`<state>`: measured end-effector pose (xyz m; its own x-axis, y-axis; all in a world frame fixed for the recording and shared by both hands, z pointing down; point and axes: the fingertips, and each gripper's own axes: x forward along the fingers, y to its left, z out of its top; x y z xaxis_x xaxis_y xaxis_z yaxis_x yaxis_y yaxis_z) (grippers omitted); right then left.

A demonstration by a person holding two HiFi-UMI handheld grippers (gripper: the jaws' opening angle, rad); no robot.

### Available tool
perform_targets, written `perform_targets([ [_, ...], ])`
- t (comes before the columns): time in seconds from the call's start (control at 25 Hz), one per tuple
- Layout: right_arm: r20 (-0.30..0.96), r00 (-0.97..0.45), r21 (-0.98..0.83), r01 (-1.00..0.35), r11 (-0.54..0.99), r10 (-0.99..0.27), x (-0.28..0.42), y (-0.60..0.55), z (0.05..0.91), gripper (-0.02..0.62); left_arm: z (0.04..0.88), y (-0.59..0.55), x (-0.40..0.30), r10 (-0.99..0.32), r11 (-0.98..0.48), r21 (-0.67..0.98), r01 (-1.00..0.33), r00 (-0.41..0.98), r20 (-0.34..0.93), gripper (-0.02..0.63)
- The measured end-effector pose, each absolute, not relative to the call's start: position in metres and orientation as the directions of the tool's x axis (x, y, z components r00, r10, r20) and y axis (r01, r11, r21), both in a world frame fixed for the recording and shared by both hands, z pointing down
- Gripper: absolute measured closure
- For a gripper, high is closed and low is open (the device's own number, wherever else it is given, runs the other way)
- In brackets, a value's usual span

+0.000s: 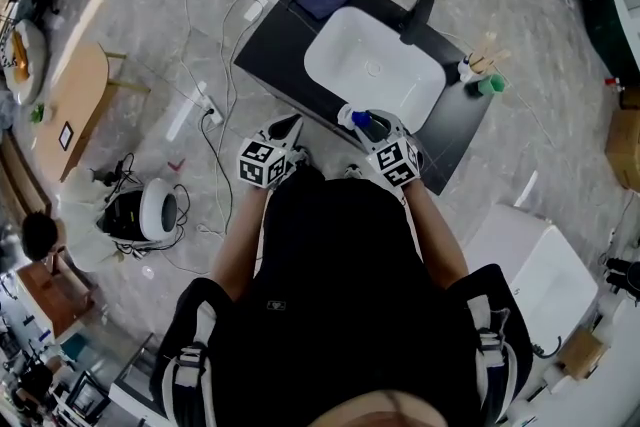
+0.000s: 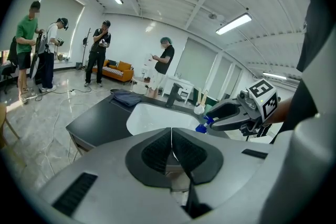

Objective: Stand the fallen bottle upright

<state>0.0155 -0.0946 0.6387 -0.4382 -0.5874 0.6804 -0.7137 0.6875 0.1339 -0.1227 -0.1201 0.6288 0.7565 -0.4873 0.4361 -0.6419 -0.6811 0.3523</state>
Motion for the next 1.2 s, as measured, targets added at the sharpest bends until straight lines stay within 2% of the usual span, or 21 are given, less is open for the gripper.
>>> perform_targets([
  [1.2,0.634,-0.397,0.113,-0.801,0.588,-0.663,-0.006,-0.127,0.635,0.382,0.630,-0.164,-0.147,-0.412,-0.752,0.342,-0.564,0.807,0.423,0.591],
])
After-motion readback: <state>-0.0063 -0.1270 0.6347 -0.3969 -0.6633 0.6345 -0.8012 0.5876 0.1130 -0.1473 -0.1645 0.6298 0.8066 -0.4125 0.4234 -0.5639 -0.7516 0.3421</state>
